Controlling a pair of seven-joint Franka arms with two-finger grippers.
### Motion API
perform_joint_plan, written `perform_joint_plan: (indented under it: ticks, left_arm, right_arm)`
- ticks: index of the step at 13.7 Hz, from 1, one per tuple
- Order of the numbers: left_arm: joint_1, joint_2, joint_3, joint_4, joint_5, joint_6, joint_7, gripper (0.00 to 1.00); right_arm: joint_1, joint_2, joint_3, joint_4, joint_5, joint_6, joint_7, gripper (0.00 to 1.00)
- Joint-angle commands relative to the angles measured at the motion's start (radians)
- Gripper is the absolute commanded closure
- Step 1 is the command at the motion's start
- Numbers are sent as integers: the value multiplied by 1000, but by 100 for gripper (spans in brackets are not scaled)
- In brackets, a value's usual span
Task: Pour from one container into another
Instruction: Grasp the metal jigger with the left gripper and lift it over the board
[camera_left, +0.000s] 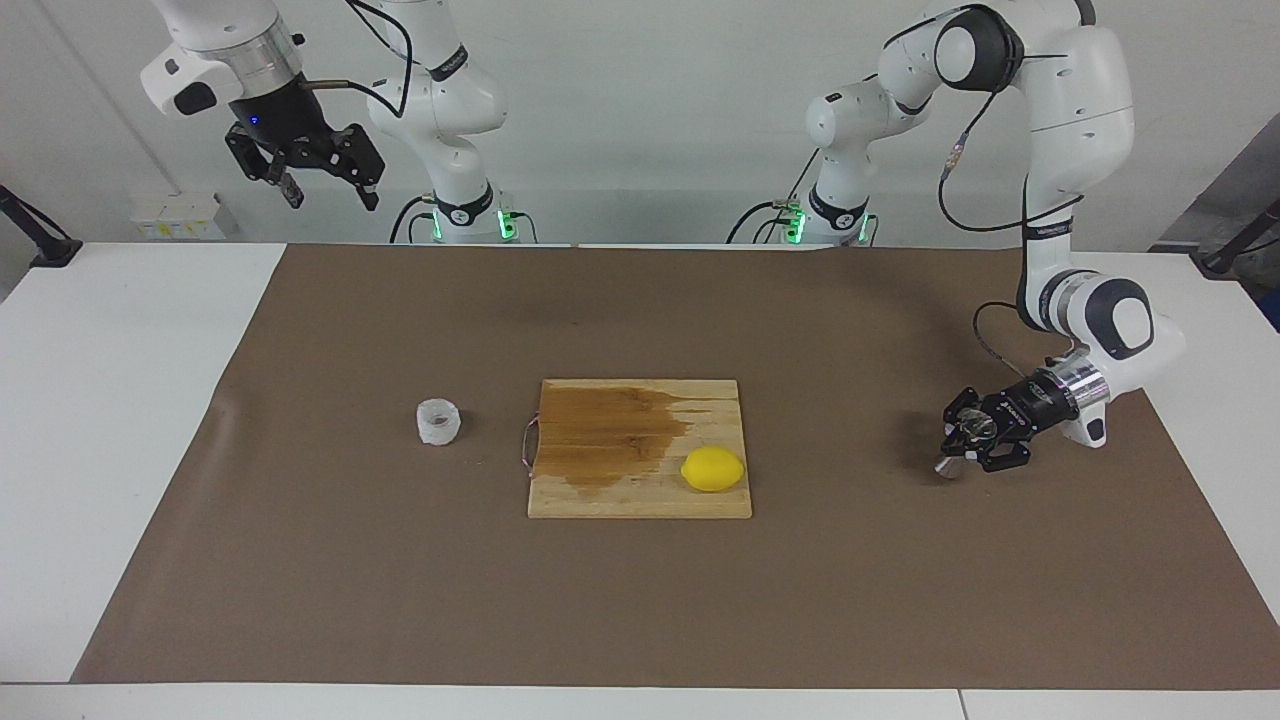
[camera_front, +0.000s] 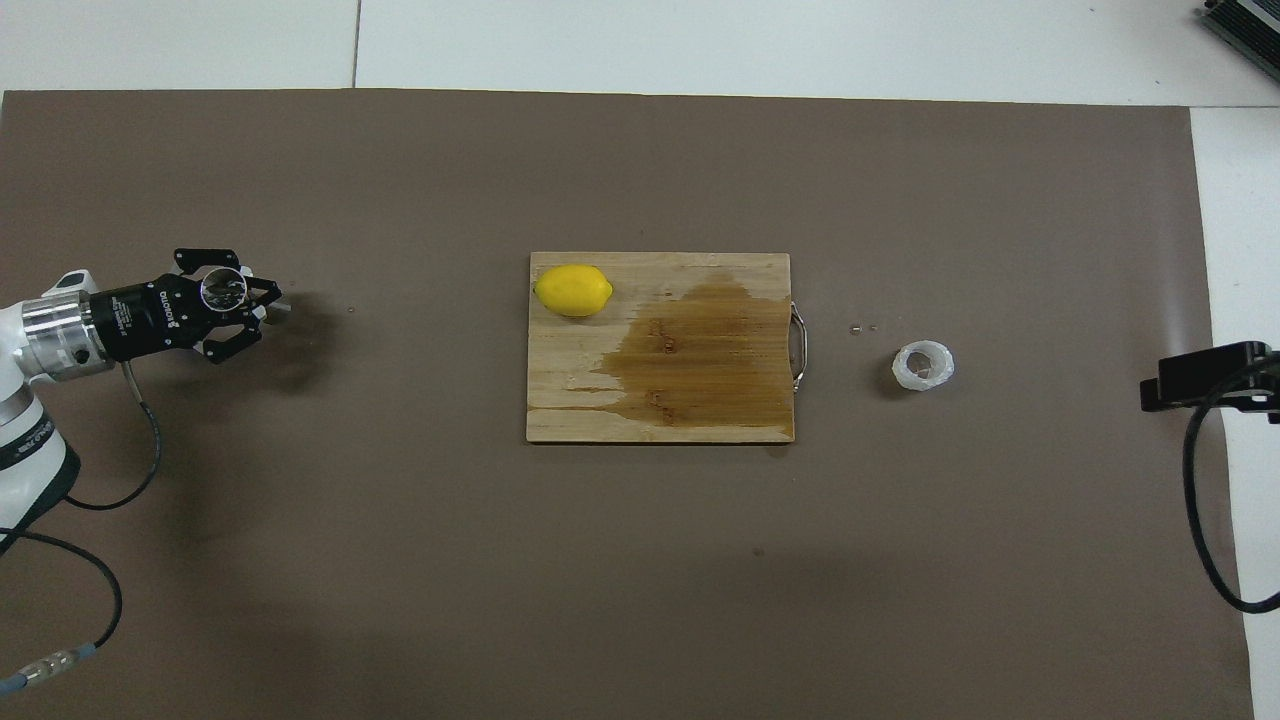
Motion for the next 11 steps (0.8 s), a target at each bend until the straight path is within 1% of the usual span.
perform_joint_plan:
  ticks: [1,3,6,9,11]
  left_arm:
    - [-65,-77,8,-40,-23,-8,-11,100]
    - [-119,-101,8,-37,-32,-8,-91,100]
    - [-203,-143,8,-35,-92,4,-180,100]
    - [-280,-179,8,-32,-104,9,-243,100]
    - [-324,-194,8,-35,-133,15,-278,100]
  right_arm:
    - [-5,-15,4,-13,-5,-1,7,0]
    - [-5,-15,4,-13,-5,-1,7,0]
    - [-5,-15,4,-13,-5,-3,7,0]
    - [-5,-15,4,-13,-5,-3,7,0]
    - [-5,-15,4,-13,-5,-1,7,0]
